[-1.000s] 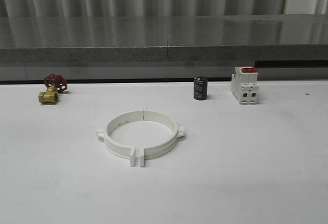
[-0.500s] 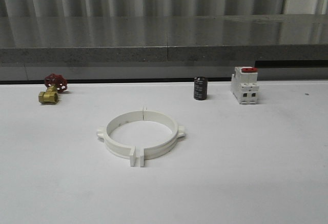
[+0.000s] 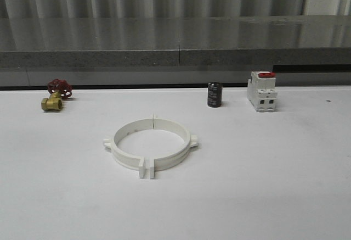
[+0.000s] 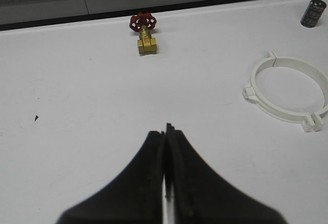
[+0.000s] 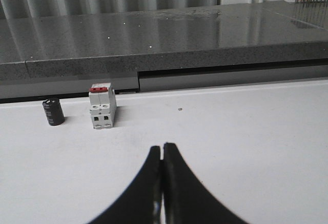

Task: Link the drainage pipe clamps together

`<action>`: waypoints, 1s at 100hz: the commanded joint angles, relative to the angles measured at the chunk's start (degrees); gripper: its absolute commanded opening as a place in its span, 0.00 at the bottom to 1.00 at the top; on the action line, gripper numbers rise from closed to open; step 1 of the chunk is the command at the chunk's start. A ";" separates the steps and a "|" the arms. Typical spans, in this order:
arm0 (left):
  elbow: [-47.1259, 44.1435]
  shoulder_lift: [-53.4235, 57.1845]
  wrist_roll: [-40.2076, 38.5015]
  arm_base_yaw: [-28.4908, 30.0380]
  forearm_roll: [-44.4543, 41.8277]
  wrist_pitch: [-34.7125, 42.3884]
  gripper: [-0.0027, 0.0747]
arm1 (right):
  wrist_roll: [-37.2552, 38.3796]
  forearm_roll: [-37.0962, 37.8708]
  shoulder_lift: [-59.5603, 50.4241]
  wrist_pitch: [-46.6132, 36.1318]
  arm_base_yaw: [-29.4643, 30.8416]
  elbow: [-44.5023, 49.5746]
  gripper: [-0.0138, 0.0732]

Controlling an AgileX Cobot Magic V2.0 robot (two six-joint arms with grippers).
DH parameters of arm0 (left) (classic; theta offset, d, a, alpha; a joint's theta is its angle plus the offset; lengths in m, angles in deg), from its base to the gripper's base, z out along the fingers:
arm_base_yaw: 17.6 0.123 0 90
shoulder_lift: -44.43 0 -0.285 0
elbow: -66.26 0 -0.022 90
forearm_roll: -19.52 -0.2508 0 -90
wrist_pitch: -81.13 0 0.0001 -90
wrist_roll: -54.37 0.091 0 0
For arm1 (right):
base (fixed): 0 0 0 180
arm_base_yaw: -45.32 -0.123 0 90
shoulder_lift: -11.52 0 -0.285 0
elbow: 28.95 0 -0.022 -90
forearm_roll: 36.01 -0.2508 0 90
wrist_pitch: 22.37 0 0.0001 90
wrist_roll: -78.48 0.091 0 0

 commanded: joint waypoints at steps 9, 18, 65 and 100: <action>1.49 -0.21 -0.19 -0.55 1.69 4.42 0.01 | 0.00 0.74 -1.13 -4.96 0.49 -0.96 0.08; 1.49 -0.21 -0.19 -2.15 -0.38 6.85 0.01 | 0.00 0.74 -1.13 -4.96 0.49 -0.96 0.08; -13.11 7.87 -26.69 -9.02 -26.15 32.17 0.01 | 0.00 0.74 -1.13 -4.96 0.49 -0.96 0.08; -25.37 22.98 -27.10 -5.97 -26.62 35.24 0.01 | 0.00 0.74 -1.13 -4.96 0.49 -0.96 0.08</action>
